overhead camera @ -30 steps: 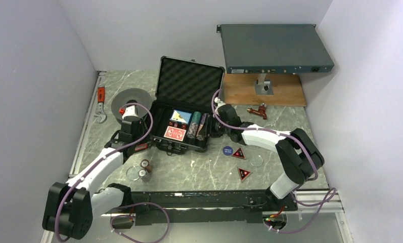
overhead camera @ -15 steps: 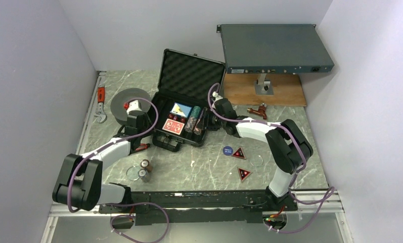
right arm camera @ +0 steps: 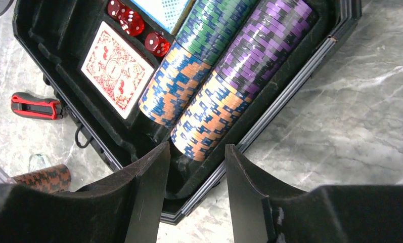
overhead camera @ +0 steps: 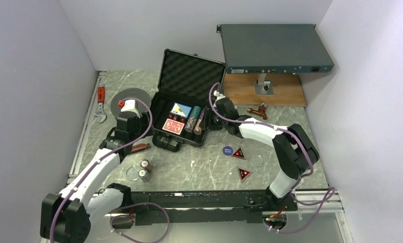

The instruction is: Pack up texas hold em set

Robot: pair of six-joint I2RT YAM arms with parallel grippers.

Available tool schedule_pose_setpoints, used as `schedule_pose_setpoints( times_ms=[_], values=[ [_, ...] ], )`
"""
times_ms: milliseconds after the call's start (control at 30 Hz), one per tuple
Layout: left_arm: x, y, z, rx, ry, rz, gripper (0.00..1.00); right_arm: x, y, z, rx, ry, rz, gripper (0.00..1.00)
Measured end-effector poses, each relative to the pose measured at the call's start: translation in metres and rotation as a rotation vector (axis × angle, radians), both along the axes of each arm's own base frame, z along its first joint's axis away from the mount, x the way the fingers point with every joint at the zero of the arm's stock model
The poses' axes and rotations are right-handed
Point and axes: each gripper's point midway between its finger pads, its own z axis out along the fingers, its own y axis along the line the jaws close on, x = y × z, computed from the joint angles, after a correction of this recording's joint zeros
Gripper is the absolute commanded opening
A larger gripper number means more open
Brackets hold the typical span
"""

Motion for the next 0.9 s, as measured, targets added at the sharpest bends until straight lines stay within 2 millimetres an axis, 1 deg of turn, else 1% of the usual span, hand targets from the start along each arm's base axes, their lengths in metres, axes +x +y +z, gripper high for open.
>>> schedule_pose_setpoints(
  times_ms=[100, 200, 267, 333, 400, 500, 600, 733, 900],
  values=[
    [-0.006, 0.003, 0.021, 0.006, -0.028, -0.007, 0.76, -0.003, -0.006, 0.002, -0.027, 0.000, -0.004, 0.50],
    [-0.018, 0.005, 0.039, 0.004, -0.044, -0.013, 0.76, -0.010, -0.012, 0.001, -0.064, 0.015, -0.005, 0.52],
    [-0.028, 0.007, 0.044, 0.000, -0.044, -0.015, 0.76, -0.014, -0.016, 0.005, -0.080, 0.014, -0.004, 0.56],
    [-0.040, 0.010, 0.044, -0.004, -0.029, -0.016, 0.77, -0.017, -0.016, 0.016, -0.078, -0.008, 0.002, 0.59],
    [-0.053, 0.011, 0.043, -0.017, -0.012, -0.016, 0.76, -0.021, -0.015, 0.030, -0.069, -0.035, 0.009, 0.63],
    [-0.069, 0.010, 0.040, -0.045, 0.011, -0.017, 0.77, -0.026, -0.013, 0.053, -0.041, -0.083, 0.019, 0.71],
    [-0.083, 0.005, 0.032, -0.075, 0.049, -0.020, 0.77, -0.032, -0.013, 0.069, -0.022, -0.122, 0.028, 0.74],
    [-0.096, 0.000, 0.020, -0.110, 0.122, -0.007, 0.78, -0.043, -0.017, 0.075, -0.021, -0.138, 0.032, 0.75],
    [-0.109, -0.006, -0.003, -0.106, 0.237, 0.021, 0.76, -0.054, -0.028, 0.071, -0.039, -0.127, 0.023, 0.76]
  ],
)
